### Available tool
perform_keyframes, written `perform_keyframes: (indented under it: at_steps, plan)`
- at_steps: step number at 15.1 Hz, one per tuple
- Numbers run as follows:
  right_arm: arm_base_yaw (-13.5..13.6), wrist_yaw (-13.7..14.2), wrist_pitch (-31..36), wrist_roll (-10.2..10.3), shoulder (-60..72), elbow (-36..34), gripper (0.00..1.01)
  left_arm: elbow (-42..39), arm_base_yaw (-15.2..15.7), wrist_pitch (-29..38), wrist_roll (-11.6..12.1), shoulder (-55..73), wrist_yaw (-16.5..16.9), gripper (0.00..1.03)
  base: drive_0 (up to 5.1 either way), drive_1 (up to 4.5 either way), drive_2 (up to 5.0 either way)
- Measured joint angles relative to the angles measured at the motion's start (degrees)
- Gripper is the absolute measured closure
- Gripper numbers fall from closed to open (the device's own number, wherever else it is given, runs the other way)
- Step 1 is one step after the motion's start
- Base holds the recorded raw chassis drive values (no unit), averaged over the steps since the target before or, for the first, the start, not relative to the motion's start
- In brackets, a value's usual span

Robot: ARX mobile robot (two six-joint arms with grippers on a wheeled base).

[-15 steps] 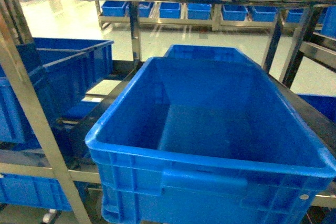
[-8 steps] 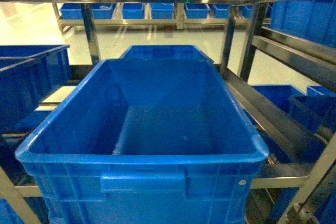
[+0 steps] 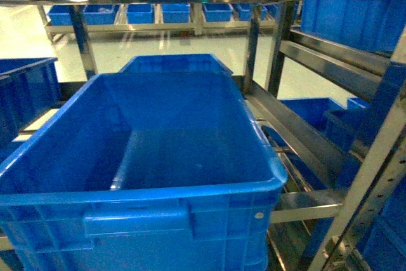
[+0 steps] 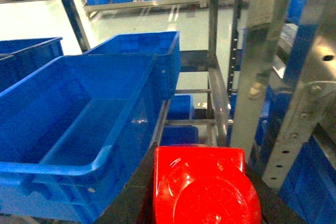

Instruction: Pick red block from blue box to shelf

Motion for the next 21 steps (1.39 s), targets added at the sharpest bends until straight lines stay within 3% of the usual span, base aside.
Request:
perform_keyframes:
  at_steps: [14, 21]
  plan:
    - [0.2, -0.4, 0.0, 0.0, 0.1, 0.0, 0.75, 0.0, 0.2, 0.0, 0.0, 0.0, 0.0, 0.05, -1.2, -1.24, -1.2]
    - [0.2, -0.4, -0.2, 0.0, 0.4, 0.0, 0.75, 0.0, 0.2, -0.1, 0.0, 0.0, 0.0, 0.05, 0.0, 3.66, -3.8]
